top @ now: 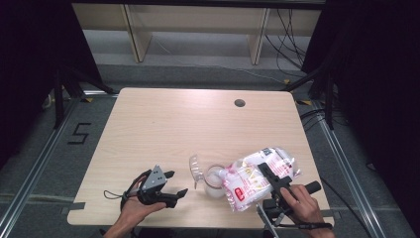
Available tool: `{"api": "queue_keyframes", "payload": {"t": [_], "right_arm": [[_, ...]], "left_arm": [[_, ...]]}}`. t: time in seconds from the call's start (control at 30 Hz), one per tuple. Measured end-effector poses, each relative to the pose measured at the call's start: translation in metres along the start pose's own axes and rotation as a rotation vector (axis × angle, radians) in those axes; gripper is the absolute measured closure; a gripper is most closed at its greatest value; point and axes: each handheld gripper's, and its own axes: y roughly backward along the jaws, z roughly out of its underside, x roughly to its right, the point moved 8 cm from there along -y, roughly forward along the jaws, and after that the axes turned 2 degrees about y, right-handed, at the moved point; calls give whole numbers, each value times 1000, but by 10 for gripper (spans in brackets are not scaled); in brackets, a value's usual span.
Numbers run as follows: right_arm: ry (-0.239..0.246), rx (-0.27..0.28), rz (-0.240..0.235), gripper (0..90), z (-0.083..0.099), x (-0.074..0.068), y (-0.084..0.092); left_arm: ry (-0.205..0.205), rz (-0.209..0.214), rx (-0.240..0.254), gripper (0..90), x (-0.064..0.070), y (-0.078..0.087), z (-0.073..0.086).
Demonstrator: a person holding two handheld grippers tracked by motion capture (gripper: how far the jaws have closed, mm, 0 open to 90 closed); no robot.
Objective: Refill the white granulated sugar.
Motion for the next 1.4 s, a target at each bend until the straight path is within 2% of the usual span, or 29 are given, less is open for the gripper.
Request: {"api": "queue_keyframes", "payload": {"t": [0.07,0.13,0.17,0.27,0.3,0.33,0.43,0.47,0.5,0.53,0.6,0.63,0.67,0.7,0.77,0.83,0.87,0.9,0.93,0.97,1.03,1.07,1.1,1.17,1.23,1.3,1.33,1.4], "right_arm": [[13,1,-3,822,2,2,0],[-9,38,14,824,3,4,0],[-102,16,-22,824,5,-3,2],[-115,37,-10,824,7,-2,2],[-136,30,-16,824,8,-4,2],[-124,38,-15,824,8,-2,2],[-127,43,-9,824,8,-1,2],[-137,34,-22,824,9,-2,3],[-172,32,-23,824,10,-4,3],[-184,41,-24,824,9,-3,2],[-192,40,-26,825,10,-1,2],[-220,55,-29,825,10,0,1],[-220,55,-29,825,10,0,1],[-240,53,-36,825,11,-1,1],[-341,66,-54,826,11,-5,1],[-365,106,-65,828,10,0,0],[-365,106,-65,828,10,0,0],[-466,113,-75,829,12,-2,0],[-466,113,-75,829,12,-2,0],[-557,119,-117,831,13,-6,0],[-575,128,-119,833,13,-6,0],[-617,138,-129,834,14,-6,-1],[-629,153,-133,836,16,-4,-2],[-624,155,-127,837,18,-2,-2],[-744,166,-151,839,18,-5,0],[-827,191,-153,840,20,-4,-2],[-851,201,-159,840,20,-4,-3],[-855,206,-160,840,20,-4,-4]], "left_arm": [[4,0,5,228,0,0,0],[4,2,5,229,1,-1,0],[4,1,5,229,1,-1,0],[7,0,8,229,1,-1,0],[5,0,9,229,1,0,-1],[4,3,4,229,1,0,0],[1,-1,7,229,0,0,0],[2,1,9,229,0,0,-1],[0,3,10,229,0,0,-1],[19,2,11,229,1,0,0],[9,-1,9,229,0,0,0],[0,-3,5,229,0,0,0],[0,-3,5,229,0,0,0],[2,-5,-4,229,0,0,1],[18,2,16,229,1,-1,-1],[9,2,9,229,1,0,0],[9,2,9,229,1,0,0],[21,3,18,229,2,-1,-1],[20,3,17,229,2,-1,-1],[19,3,17,228,1,-1,-1],[19,3,16,229,1,-1,-1],[19,3,16,229,1,-1,-1],[18,2,16,229,1,-1,-1],[11,0,5,229,1,0,0],[8,-4,4,229,0,0,0],[4,2,8,229,1,0,-1],[2,-1,5,229,0,0,0],[-1,-6,-6,229,-1,0,1]]}}
